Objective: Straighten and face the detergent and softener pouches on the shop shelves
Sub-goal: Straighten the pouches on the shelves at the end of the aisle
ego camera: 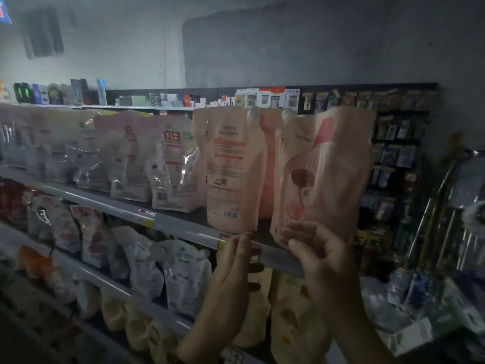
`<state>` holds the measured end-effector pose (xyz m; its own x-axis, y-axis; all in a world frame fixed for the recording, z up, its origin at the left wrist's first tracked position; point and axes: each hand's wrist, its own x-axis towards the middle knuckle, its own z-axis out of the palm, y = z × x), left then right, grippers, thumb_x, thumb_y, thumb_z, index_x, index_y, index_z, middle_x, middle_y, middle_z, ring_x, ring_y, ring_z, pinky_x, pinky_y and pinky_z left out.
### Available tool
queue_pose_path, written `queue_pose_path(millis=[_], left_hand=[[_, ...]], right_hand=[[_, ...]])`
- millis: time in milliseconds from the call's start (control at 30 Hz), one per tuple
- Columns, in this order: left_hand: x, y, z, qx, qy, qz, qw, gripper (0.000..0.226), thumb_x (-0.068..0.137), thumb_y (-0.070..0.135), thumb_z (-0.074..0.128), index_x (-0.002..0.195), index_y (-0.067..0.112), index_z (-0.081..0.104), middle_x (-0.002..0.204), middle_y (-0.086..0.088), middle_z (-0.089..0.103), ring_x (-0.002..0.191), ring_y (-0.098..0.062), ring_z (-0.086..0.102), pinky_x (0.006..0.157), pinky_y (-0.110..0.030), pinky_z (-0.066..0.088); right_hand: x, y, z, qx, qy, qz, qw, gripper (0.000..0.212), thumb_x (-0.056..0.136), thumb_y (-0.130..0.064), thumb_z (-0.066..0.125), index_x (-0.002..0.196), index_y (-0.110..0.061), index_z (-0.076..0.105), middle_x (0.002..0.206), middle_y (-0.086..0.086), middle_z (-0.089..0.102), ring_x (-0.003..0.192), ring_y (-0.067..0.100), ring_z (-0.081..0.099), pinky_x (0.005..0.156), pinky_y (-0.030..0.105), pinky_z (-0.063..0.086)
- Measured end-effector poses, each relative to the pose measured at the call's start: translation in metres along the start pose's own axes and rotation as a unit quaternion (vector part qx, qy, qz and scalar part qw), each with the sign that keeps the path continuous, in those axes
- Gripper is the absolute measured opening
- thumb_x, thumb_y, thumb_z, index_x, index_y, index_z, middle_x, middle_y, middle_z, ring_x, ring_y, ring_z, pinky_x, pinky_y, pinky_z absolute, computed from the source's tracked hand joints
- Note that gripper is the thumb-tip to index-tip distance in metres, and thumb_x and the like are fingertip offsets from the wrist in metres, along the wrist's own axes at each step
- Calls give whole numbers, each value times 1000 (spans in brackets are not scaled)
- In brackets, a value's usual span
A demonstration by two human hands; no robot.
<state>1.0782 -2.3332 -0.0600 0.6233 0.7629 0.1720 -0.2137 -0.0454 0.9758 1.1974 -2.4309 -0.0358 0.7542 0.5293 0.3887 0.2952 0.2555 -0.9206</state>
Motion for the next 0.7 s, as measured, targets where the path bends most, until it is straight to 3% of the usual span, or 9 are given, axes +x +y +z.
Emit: queue_pose_path(millis=[100,267,367,433,500,600,700], left_hand=[[12,4,-18,17,1,17,1000,52,87,74,39,119,40,64,108,17,76,100,-10,75,91,-44,60],[36,10,-40,40,41,34,998,56,87,67,44,128,34,62,120,8,74,103,-12,75,86,-39,60],[57,13,-51,57,55,48,996,57,86,67,47,130,34,63,121,7,74,106,-13,75,87,-41,59],[70,15,-57,64,60,68,994,55,86,64,51,128,33,64,115,9,76,105,-12,74,83,-34,58],[83,16,-63,86,54,92,991,53,90,63,58,133,32,62,114,15,76,108,-7,72,84,-28,57],[102,12,-74,134,72,135,979,64,93,65,68,145,29,56,129,10,70,116,-2,68,93,-27,59],[122,10,-85,140,79,156,974,88,79,77,72,152,35,47,146,7,58,129,-9,64,100,-38,61]], right_hand=[[4,1,13,-2,-4,5,1000,22,97,-5,70,105,-24,77,104,-7,81,104,11,76,96,42,61],[17,6,26,4,-22,8,1000,29,97,-6,71,113,-31,75,111,-16,79,111,4,72,101,37,58],[27,7,36,-1,-54,2,999,38,97,-7,72,119,-39,71,117,-27,74,117,-5,67,99,23,55],[33,8,45,7,-79,-2,997,42,100,-6,68,122,-41,67,120,-34,71,118,-12,63,95,14,54],[39,9,53,16,-87,-3,996,40,106,-10,59,129,-43,64,127,-33,68,122,-16,59,99,14,53],[47,10,66,21,-80,-12,996,40,111,-16,49,138,-45,59,138,-31,63,130,-15,54,107,20,46],[52,8,79,29,-88,-5,996,39,112,-17,49,131,-51,56,129,-42,62,123,-21,55,96,10,49]])
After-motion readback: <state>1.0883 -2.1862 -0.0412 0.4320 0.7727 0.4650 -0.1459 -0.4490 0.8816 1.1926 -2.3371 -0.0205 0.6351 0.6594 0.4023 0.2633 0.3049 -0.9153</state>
